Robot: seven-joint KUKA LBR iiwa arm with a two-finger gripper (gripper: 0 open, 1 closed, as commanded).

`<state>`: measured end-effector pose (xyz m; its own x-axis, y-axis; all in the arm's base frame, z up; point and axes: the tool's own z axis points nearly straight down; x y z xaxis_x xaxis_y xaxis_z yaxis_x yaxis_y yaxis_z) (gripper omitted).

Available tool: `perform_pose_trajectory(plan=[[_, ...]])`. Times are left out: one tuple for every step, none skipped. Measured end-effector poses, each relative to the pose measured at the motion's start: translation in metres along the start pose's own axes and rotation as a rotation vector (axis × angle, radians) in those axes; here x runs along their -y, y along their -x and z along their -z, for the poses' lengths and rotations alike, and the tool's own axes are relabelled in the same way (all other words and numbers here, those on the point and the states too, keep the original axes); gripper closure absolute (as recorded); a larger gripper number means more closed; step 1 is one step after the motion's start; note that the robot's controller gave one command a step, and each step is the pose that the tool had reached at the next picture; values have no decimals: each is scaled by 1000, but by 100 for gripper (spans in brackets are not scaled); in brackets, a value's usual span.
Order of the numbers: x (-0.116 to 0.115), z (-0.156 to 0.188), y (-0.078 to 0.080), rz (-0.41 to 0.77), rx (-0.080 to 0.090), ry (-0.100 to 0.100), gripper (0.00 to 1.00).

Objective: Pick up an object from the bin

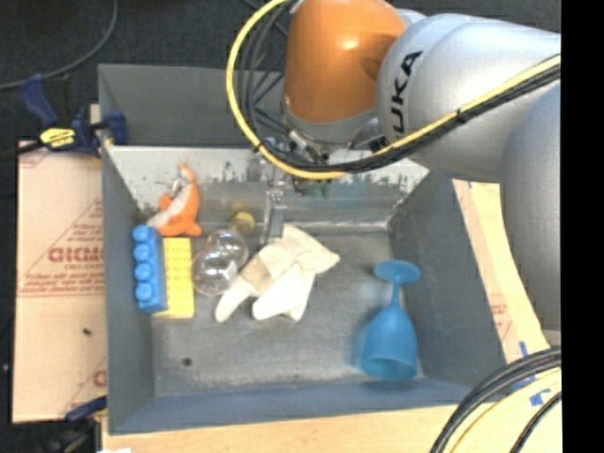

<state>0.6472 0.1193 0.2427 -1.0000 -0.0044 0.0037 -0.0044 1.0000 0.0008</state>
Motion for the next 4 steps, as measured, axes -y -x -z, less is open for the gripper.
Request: perform_pose_trajectory(plan=[[1,6,1,-3,8,1,0],[33,-88,-9,218,8,-1,0],[55,-82,-17,581,14,-2,0],[44,-91,3,859,15,-5,0]])
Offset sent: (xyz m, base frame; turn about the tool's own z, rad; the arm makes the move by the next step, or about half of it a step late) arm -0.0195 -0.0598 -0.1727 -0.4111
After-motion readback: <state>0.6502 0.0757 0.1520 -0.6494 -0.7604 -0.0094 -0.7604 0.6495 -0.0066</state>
